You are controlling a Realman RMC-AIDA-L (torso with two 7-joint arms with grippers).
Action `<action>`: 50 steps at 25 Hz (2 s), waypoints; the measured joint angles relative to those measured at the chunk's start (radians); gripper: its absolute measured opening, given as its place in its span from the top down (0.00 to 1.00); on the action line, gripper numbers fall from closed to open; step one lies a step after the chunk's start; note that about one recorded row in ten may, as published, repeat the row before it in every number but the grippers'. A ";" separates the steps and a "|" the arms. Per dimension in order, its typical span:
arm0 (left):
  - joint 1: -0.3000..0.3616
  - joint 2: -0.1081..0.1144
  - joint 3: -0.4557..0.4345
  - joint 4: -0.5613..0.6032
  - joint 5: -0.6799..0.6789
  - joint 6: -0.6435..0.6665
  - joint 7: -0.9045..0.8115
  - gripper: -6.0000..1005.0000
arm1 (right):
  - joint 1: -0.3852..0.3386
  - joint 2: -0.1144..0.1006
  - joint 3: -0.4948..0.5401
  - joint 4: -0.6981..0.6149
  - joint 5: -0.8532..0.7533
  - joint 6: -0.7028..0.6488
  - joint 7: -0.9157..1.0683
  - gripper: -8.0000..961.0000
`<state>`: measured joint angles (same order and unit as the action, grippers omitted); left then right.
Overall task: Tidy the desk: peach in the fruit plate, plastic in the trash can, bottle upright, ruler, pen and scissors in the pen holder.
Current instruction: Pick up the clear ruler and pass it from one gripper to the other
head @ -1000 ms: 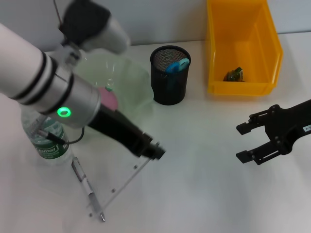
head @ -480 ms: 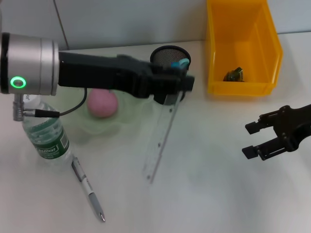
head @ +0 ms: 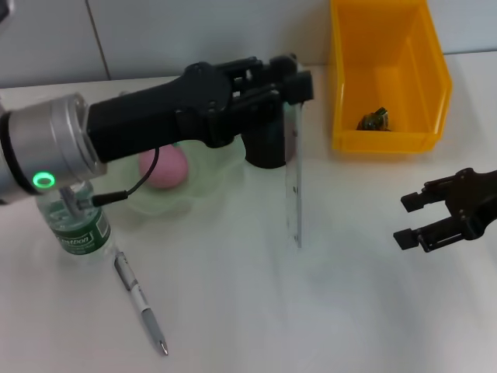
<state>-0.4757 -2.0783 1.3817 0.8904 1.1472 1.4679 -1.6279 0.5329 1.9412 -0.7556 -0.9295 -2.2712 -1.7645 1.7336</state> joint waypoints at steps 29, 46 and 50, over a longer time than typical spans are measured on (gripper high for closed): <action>0.121 -0.002 1.007 -0.272 -1.472 -0.132 1.302 0.61 | -0.126 0.142 0.109 0.111 0.293 0.047 -0.466 0.20; 0.098 -0.002 1.046 -0.149 -1.584 -0.261 1.422 0.61 | -0.080 0.145 0.108 0.683 0.770 0.093 -1.228 0.22; 0.085 -0.002 1.047 -0.129 -1.626 -0.317 1.434 0.61 | -0.021 0.146 0.118 0.797 0.813 0.125 -1.344 0.22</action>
<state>-0.3911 -2.0800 2.4283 0.7618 -0.4790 1.1513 -0.1939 0.5118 2.0874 -0.6377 -0.1329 -1.4583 -1.6399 0.3896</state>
